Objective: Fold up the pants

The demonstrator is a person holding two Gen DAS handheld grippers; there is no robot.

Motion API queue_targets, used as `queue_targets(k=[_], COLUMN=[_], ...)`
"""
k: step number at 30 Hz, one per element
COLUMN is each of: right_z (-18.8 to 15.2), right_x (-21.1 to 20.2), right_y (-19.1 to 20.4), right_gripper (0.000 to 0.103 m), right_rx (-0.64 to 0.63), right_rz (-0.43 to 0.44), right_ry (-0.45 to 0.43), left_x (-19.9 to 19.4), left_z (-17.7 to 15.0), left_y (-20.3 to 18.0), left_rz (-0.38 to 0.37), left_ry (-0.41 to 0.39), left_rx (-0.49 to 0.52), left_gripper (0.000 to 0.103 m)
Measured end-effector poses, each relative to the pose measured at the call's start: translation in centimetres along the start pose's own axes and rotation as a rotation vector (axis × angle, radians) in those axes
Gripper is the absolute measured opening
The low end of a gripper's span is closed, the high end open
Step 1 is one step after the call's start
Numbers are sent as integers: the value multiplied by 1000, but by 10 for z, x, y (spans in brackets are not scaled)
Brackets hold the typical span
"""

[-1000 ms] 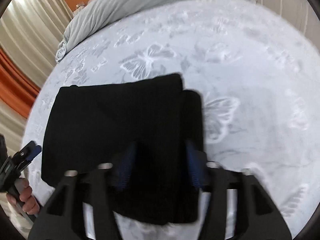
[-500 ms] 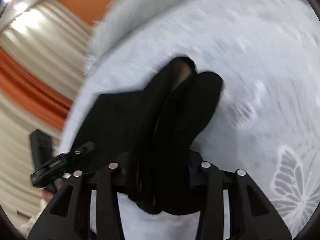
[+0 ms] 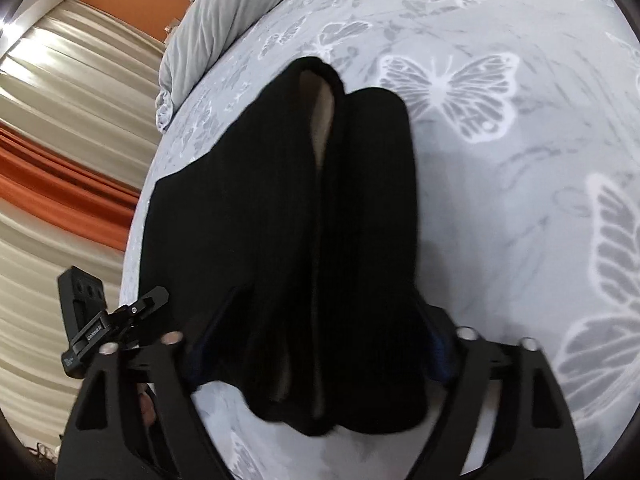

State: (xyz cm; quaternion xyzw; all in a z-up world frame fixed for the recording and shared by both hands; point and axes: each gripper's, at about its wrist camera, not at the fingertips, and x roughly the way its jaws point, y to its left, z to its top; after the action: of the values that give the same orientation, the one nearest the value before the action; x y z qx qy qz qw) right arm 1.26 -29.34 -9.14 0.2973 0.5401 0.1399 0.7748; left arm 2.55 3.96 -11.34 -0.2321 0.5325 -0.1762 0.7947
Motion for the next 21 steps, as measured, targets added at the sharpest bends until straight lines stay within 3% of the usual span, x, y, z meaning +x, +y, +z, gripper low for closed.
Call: queue_targets(k=[2, 6, 13, 15, 16, 18, 21], right_z=[-9, -16, -22, -27, -30, -30, -30], right_x=[2, 6, -4, -8, -9, -11, -12], right_y=[9, 22, 12, 13, 13, 12, 12], right_gripper=[98, 98, 98, 84, 82, 65, 61], right_rx=[-52, -132, -98, -78, -78, -59, -52], right_rz=[-59, -149, -119, -134, -131, -101, -94], right_ry=[0, -49, -76, -107, -115, -120, -120], left_x=[1, 6, 13, 14, 14, 11, 7], left_z=[-2, -11, -15, -15, -16, -17, -14], left_y=[4, -9, -29, -32, -33, -34, -36], left_rz=[-25, 37, 160, 178, 181, 182, 179], left_ry=[-22, -51, -125, -140, -142, -148, -142], left_rx=[-33, 73, 160, 172, 177, 196, 202], left_gripper=[85, 87, 91, 90, 87, 82, 71])
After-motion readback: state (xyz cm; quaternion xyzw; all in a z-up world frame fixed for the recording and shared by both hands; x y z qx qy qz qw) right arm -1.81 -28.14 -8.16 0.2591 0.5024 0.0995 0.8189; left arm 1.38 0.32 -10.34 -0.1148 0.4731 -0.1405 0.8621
